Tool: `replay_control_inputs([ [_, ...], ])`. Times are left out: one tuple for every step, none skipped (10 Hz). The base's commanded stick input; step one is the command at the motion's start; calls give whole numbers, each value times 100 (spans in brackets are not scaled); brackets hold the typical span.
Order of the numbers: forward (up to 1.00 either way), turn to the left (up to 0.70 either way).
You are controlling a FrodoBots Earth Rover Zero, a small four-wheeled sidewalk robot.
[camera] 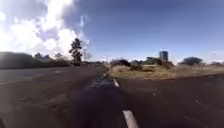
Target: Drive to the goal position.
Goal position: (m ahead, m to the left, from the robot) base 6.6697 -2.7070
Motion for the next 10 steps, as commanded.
replay_control_inputs([
  [50, 0],
  [50, 0],
  [50, 0],
  [50, 0],
  [50, 0],
  [50, 0],
  [50, 0],
  [50, 0],
  [50, 0],
  [50, 0],
])
